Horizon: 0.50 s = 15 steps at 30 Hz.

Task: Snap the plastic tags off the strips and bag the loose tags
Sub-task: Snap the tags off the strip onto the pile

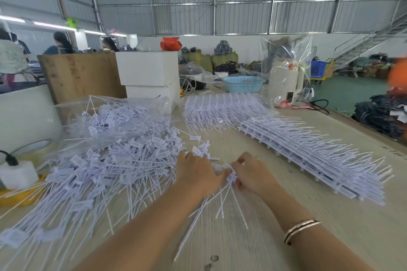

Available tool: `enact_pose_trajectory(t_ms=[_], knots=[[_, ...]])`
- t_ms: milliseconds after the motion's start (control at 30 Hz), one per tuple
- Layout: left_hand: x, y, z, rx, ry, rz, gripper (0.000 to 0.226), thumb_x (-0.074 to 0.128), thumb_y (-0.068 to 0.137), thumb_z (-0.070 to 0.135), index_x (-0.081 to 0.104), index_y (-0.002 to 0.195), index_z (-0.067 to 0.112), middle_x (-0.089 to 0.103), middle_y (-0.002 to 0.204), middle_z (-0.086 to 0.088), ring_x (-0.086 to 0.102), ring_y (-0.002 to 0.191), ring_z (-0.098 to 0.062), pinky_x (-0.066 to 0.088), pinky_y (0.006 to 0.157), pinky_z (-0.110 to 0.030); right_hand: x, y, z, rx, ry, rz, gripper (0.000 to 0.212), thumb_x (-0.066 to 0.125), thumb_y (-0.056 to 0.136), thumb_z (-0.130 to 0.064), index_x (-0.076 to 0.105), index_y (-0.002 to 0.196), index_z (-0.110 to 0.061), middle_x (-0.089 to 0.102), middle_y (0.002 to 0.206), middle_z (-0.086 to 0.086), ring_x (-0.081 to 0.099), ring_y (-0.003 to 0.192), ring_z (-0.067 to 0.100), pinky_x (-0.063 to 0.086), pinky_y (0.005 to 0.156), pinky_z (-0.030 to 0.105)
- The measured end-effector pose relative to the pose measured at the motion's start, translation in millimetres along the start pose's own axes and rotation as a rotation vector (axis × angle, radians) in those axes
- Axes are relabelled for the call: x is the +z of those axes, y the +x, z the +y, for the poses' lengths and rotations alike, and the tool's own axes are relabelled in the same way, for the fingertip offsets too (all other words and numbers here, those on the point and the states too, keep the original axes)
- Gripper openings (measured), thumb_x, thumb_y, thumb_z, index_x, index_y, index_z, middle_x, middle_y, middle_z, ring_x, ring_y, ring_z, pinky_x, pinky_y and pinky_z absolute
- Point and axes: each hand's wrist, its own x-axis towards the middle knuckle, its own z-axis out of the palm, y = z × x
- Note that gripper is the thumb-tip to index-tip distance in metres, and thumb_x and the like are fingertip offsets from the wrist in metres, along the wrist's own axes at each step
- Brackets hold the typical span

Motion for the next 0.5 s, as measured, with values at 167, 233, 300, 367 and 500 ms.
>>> enact_pose_trajectory(t_ms=[167, 233, 300, 367, 500], knots=[[2, -3, 2, -0.007, -0.066, -0.152, 0.103, 0.015, 0.063, 0.095, 0.060, 0.119, 0.021, 0.062, 0.122, -0.006, 0.051, 0.118, -0.026, 0.018, 0.108, -0.048, -1, 0, -2, 0.030, 0.107, 0.023, 0.019, 0.043, 0.095, -0.029, 0.051, 0.108, -0.016, 0.067, 0.097, 0.010, 0.063, 0.085, 0.025, 0.047, 0.070, 0.032], [-1, -4, 3, -0.005, -0.082, -0.185, 0.098, 0.022, 0.064, 0.094, 0.061, 0.113, 0.018, 0.065, 0.114, -0.004, 0.054, 0.112, -0.024, 0.021, 0.107, -0.047, -1, -2, -3, 0.027, 0.186, 0.020, 0.017, 0.043, 0.096, -0.026, 0.052, 0.106, -0.015, 0.069, 0.093, 0.009, 0.065, 0.080, 0.023, 0.047, 0.066, 0.030], [-5, -5, 5, -0.009, -0.081, -0.213, 0.090, 0.030, 0.069, 0.088, 0.059, 0.116, 0.016, 0.063, 0.115, -0.004, 0.054, 0.112, -0.024, 0.024, 0.106, -0.045, 1, -4, -3, 0.008, 0.261, 0.014, 0.014, 0.043, 0.097, -0.023, 0.053, 0.101, -0.015, 0.070, 0.085, 0.005, 0.064, 0.066, 0.018, 0.044, 0.058, 0.026], [-9, -5, 9, -0.004, -0.089, -0.237, 0.074, 0.035, 0.078, 0.076, 0.058, 0.114, 0.016, 0.062, 0.116, -0.006, 0.054, 0.112, -0.025, 0.029, 0.102, -0.044, 3, -6, -3, -0.029, 0.285, 0.011, 0.013, 0.043, 0.098, -0.021, 0.054, 0.098, -0.014, 0.070, 0.085, 0.004, 0.060, 0.060, 0.014, 0.044, 0.055, 0.023], [-14, -2, 20, -0.041, -0.065, -0.299, 0.052, 0.040, 0.090, 0.052, 0.057, 0.119, 0.013, 0.058, 0.121, -0.007, 0.055, 0.112, -0.027, 0.041, 0.095, -0.039, 4, -6, -2, -0.099, 0.396, 0.024, 0.015, 0.044, 0.098, -0.019, 0.056, 0.092, -0.012, 0.069, 0.074, 0.003, 0.055, 0.047, 0.001, 0.041, 0.048, 0.010]])
